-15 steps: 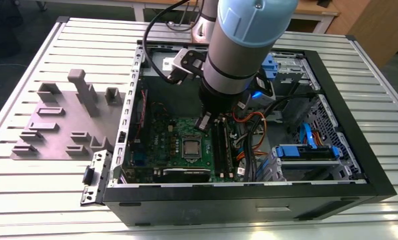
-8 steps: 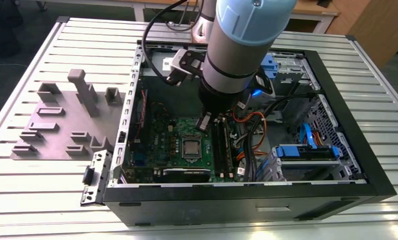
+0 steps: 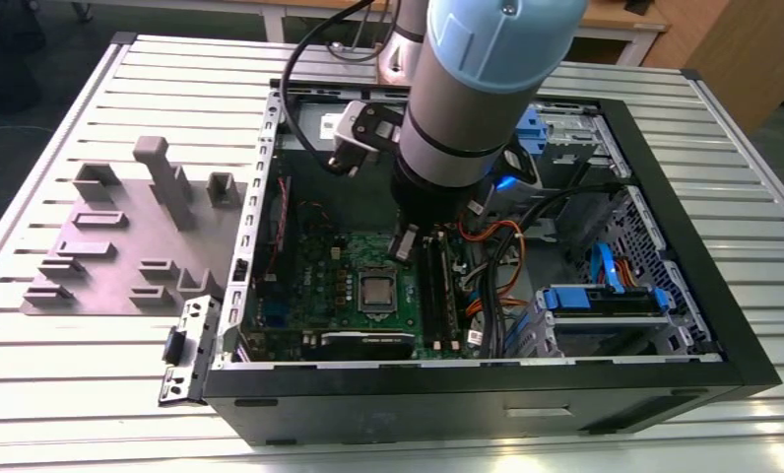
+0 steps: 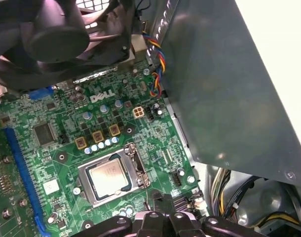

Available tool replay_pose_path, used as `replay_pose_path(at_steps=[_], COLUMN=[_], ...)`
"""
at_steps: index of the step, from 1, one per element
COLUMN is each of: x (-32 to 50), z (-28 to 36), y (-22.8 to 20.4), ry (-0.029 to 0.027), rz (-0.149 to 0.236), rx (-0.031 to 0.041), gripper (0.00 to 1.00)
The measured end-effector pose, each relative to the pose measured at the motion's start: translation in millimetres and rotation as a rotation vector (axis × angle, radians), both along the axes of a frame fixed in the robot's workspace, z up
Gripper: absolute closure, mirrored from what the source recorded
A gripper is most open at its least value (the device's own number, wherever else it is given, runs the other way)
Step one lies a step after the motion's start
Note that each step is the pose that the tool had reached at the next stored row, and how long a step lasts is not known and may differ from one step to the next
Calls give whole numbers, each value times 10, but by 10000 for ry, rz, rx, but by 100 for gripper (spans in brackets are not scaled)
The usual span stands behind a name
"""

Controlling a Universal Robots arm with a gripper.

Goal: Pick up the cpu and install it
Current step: 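Install the first cpu locking lever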

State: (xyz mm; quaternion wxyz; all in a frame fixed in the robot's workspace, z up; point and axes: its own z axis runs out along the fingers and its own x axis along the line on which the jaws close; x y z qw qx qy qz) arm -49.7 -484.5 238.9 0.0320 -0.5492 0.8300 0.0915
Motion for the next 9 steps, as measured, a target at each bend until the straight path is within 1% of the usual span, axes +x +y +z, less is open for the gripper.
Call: replay_pose_path(at_steps=[7, 9], x=[-1, -1], z=[-4, -8], y=[-84, -102], ry=[-1, -2], rz=[28, 40], rx=[1, 3], gripper=[90, 90])
